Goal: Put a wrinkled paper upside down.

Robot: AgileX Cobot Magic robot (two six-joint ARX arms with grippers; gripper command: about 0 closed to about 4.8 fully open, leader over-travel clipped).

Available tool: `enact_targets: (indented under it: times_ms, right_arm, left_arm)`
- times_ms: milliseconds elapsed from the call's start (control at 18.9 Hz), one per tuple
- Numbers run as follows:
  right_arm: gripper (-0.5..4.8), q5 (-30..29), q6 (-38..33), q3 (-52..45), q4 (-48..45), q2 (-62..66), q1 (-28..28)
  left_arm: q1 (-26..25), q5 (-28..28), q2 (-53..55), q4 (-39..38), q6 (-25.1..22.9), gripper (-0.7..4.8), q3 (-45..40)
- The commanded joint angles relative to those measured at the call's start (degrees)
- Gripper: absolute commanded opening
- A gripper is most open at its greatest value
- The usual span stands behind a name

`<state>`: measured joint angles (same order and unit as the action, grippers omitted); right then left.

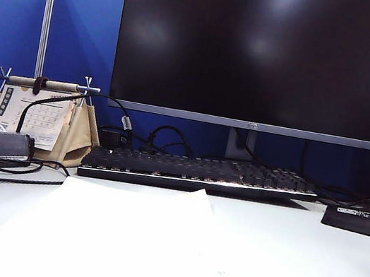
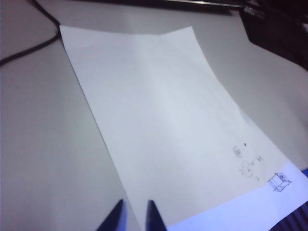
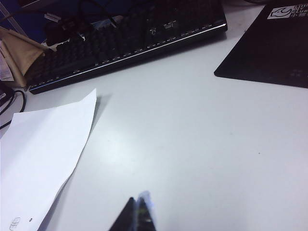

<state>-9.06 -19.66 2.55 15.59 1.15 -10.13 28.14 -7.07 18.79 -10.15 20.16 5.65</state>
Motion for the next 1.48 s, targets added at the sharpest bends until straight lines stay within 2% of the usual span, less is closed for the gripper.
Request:
enact_targets:
  times_ms: [53,265,423,476,582,635,688,741,847,900,953,1111,1217,1270,1482]
  right_arm:
    - [-0.01,-0.02,0.28,0.44,-1.05,-0.04,-0.04]
    - [-0.01,-0.04,0.28,0.48,-0.96,-0.04,-0.04]
    - [-0.01,-0.24,0.26,1.95,-3.37,-0.04,-0.07]
    - [-0.01,-0.55,0.22,3.08,-4.24,-0.02,-0.04]
    - [0.01,-1.90,0.22,6.93,-6.32,0.42,-0.04]
    - [0.05,-2.71,0.22,9.90,-6.88,1.51,-0.04]
    - [0.16,-3.23,0.17,12.00,-6.84,2.89,-0.04]
    - [0.50,-5.53,0.11,14.40,-6.78,5.05,-0.04]
    - [1.45,-9.68,-1.42,18.95,-6.84,11.04,-0.04]
    - [1.74,-10.73,-2.08,20.02,-6.84,12.70,-0.04]
    - [2.65,-14.10,-4.76,23.52,-6.80,18.69,-0.07]
    - [2.74,-25.59,-5.64,30.93,-3.06,34.14,-0.11]
    - [2.74,-30.42,-5.57,31.82,-1.55,41.46,-0.70]
    - [2.74,-30.45,-4.42,31.82,-0.52,44.30,-2.19]
    - [2.74,-16.46,1.11,31.82,1.29,52.46,-17.53]
  left_arm:
    - [-0.02,-0.24,0.02,-0.52,-0.28,0.66,0.26]
    - [-0.02,-0.28,0.00,-0.98,-2.91,0.66,0.26]
    - [-0.02,-0.72,-0.02,-1.97,-3.10,0.69,2.38]
    - [-0.02,-0.68,0.00,-2.60,-3.74,0.92,3.56]
    - [-0.02,-0.66,0.04,-5.75,-5.35,1.66,7.63]
    - [-0.02,-0.68,0.02,-7.48,-5.29,2.98,10.10]
    - [-0.02,-0.68,0.04,-8.70,-5.16,3.64,11.54]
    - [-0.02,-0.68,0.07,-9.51,-5.16,3.77,12.79]
    - [-0.02,-0.72,0.07,-9.53,-5.09,3.77,13.73]
    - [-0.02,-0.72,0.07,-9.51,-5.11,3.77,13.75]
    - [-0.02,-0.70,0.33,-10.03,-5.11,3.77,13.75]
    - [-0.02,-0.94,3.15,-13.51,-4.87,3.77,13.75]
    - [-0.02,-2.21,6.08,-13.99,-4.72,3.77,14.23]
    - [-0.02,-2.54,7.69,-14.38,-4.74,3.77,14.69]
    - [-0.02,-3.26,11.50,-12.83,-4.79,3.77,16.00]
